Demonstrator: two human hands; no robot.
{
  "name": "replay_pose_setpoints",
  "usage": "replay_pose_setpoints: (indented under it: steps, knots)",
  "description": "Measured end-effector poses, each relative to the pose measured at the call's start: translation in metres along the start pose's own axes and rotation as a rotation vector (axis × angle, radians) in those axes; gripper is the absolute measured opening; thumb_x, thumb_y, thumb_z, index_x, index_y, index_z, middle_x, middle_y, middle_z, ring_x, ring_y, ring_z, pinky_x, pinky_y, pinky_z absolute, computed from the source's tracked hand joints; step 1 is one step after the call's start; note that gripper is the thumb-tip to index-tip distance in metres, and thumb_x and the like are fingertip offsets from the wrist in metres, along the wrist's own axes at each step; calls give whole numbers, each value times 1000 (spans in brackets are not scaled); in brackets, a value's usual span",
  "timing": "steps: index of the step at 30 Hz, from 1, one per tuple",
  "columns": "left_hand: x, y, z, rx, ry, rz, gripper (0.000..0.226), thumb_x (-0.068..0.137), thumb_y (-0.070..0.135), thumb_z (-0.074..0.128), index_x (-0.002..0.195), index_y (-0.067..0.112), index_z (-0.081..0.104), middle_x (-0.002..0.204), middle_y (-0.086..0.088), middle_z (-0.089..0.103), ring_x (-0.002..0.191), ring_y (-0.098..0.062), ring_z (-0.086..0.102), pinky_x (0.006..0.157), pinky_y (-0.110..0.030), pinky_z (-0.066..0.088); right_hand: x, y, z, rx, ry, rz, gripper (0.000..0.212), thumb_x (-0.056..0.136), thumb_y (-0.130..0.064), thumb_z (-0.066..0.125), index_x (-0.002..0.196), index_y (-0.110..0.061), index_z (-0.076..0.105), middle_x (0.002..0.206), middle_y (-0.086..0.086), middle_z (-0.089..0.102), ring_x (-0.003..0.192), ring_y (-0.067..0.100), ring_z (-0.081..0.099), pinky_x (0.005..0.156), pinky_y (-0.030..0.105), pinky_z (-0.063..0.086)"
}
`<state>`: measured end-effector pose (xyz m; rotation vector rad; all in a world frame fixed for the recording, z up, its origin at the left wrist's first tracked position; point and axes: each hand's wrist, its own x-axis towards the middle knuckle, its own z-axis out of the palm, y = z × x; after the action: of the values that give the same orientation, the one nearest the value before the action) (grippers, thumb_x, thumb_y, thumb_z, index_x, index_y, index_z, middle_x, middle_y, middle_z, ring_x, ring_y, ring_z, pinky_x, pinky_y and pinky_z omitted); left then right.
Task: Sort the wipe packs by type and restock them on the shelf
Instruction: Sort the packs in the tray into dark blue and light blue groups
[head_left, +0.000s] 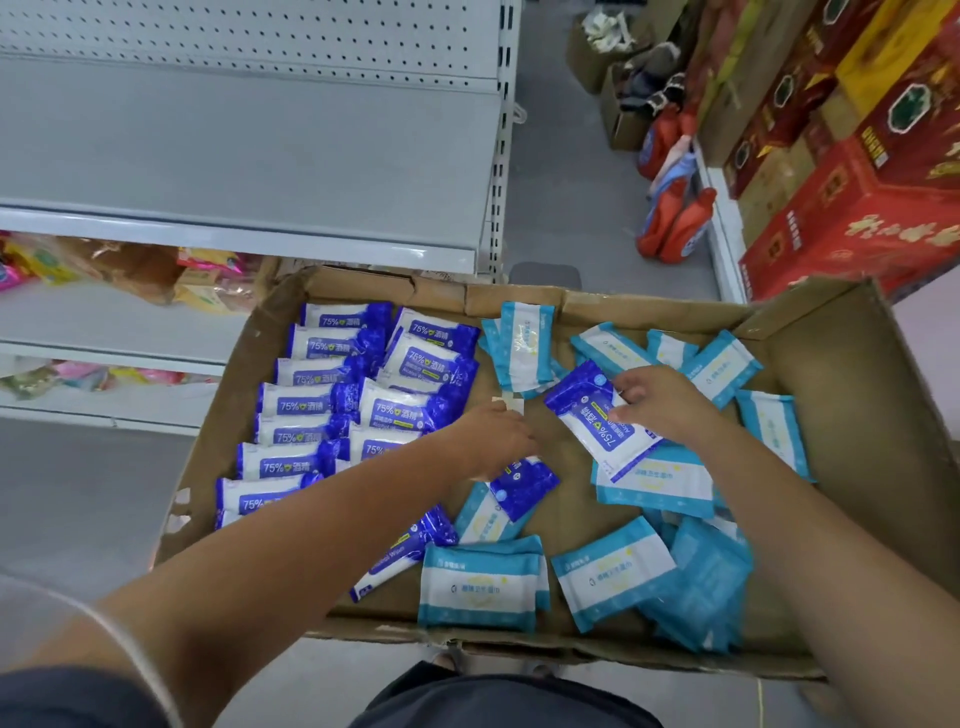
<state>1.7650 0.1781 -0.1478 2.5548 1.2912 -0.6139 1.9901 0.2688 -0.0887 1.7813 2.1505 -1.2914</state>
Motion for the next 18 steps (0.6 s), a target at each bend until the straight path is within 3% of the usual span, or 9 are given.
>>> replay_pose_setpoints:
  steps: [2,4,7,9,11,12,14,16,18]
  knots:
    - [13,-1,-4,57,-27,-30,53,85,28,74,135,19,56,133,-4,56,127,-25,48,107,-39,33,0,6,-6,9,35,4,49,84,-18,79,127,-14,58,114,9,68,87,20,69,64,28,54]
    - [17,-11,-14,-12,-47,-85,51,80,36,79,123,14,64,126,-7,60,120,-27,55,103,-39,42,3,12,-13,14,60,2,48,84,-17,79,127,-15,58,113,9,68,83,19,68,60,25,49]
    - [-5,-38,-30,-416,-32,-191,42,85,26,77,121,10,63,121,-10,60,110,-29,60,88,-39,51,11,9,-19,32,81,-32,44,85,-15,77,126,-15,61,108,10,69,76,17,67,58,25,46]
    - [-39,-61,-41,-573,-29,-266,26,86,25,76,103,10,63,104,-5,62,97,-26,60,77,-31,45,17,-9,-18,33,64,-86,42,85,-14,77,124,-16,63,105,7,69,77,14,67,59,25,47]
    - [-85,-84,-47,-687,-72,-336,24,82,27,81,82,19,59,86,7,58,87,-21,58,76,-30,46,20,-41,-5,58,-21,-176,40,83,-11,79,120,-16,64,106,5,69,77,8,66,62,22,48]
    - [-107,-92,-48,-743,-97,-369,23,79,28,84,83,21,62,85,11,60,87,-19,61,81,-32,50,20,-61,7,68,-93,-224,40,82,-10,80,119,-17,65,104,2,69,73,2,65,63,20,48]
    - [-145,-103,-44,-821,-98,-453,38,74,29,88,105,17,69,95,8,67,95,-17,65,88,-32,50,14,-100,38,41,-243,-316,38,82,-12,80,115,-21,65,92,-9,66,65,-7,60,65,19,47]
    - [-174,-107,-35,-857,-82,-528,54,72,29,89,120,17,67,106,2,70,100,-16,66,86,-28,48,8,-129,77,12,-346,-409,39,81,-14,82,117,-21,67,88,-13,63,70,-7,58,74,20,46]
    - [-198,-104,-20,-856,-166,-528,47,73,27,88,115,18,70,107,3,72,97,-15,67,81,-26,46,-1,-147,112,-27,-424,-467,43,80,-18,82,121,-19,68,92,-13,64,80,-2,60,81,24,48]
